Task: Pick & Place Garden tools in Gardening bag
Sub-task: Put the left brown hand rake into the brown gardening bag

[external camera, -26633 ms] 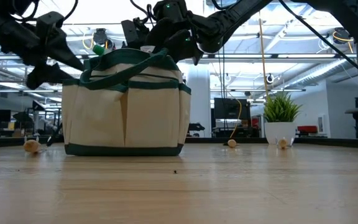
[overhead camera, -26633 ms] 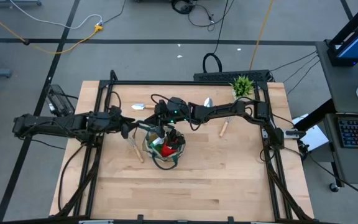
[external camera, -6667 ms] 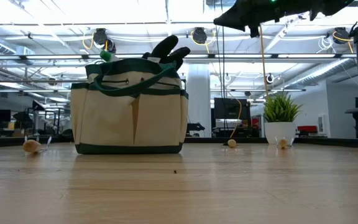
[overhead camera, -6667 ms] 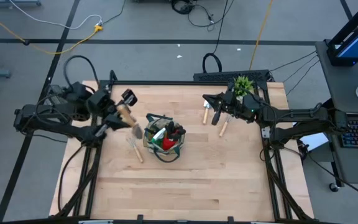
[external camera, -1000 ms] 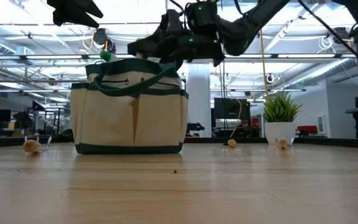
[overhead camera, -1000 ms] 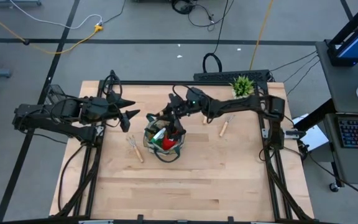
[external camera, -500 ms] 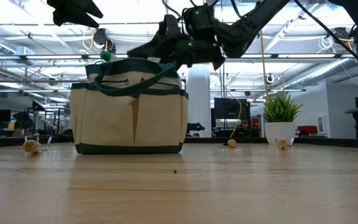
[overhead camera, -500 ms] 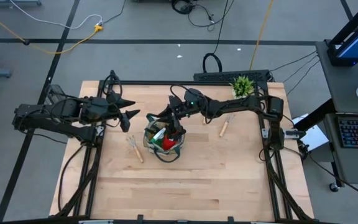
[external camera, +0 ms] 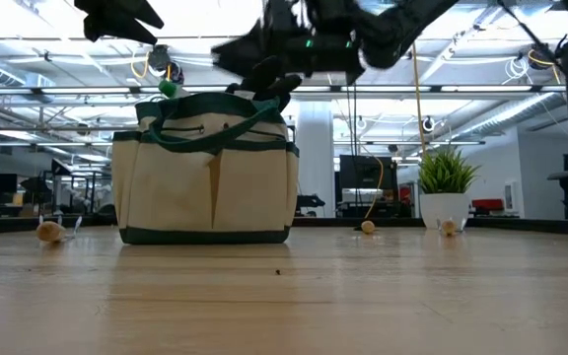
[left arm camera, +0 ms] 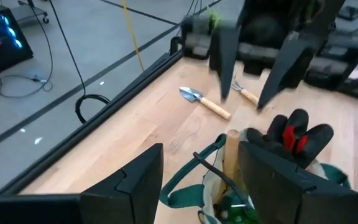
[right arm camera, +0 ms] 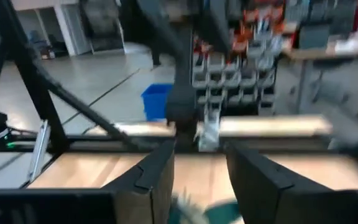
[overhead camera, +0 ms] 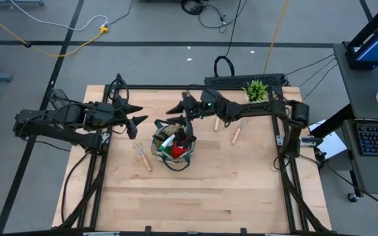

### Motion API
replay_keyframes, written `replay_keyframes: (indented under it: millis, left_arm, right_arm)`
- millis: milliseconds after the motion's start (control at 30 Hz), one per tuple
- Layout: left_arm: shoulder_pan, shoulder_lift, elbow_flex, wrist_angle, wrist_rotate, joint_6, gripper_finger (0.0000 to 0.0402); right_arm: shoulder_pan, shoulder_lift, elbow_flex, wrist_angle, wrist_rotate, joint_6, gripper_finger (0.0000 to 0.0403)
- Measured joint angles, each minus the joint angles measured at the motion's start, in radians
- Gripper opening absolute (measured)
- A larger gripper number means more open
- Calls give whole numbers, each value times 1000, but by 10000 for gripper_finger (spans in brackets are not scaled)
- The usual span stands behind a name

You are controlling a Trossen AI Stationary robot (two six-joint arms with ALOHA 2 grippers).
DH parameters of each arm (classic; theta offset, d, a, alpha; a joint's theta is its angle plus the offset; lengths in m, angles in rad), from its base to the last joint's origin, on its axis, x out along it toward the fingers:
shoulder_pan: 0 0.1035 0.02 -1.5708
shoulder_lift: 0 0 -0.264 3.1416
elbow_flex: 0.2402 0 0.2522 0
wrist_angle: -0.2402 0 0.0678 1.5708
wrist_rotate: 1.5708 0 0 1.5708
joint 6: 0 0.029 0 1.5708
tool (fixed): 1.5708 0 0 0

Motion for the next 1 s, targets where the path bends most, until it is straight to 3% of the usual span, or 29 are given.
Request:
replay_keyframes:
  millis: [167, 300, 600, 833, 1000]
  left_arm:
    - [0, 0, 0, 0, 20, -69, 214]
    - [0, 0, 0, 0, 86, -75, 214]
    - [0, 0, 0, -5, 105, -91, 214]
    - [0, 0, 0, -6, 105, -94, 214]
    - [-2, 24, 0, -46, 105, -180, 214]
  right_arm:
    - [-2, -134, 0, -118, 70, -104, 140]
    - [-30, -245, 0, -332, 135, -180, 120]
    - [-103, -428, 0, -688, 146, -237, 16]
    - [-105, -496, -1, -768, 147, -281, 3]
    - [-110, -505, -1, -809, 147, -292, 1]
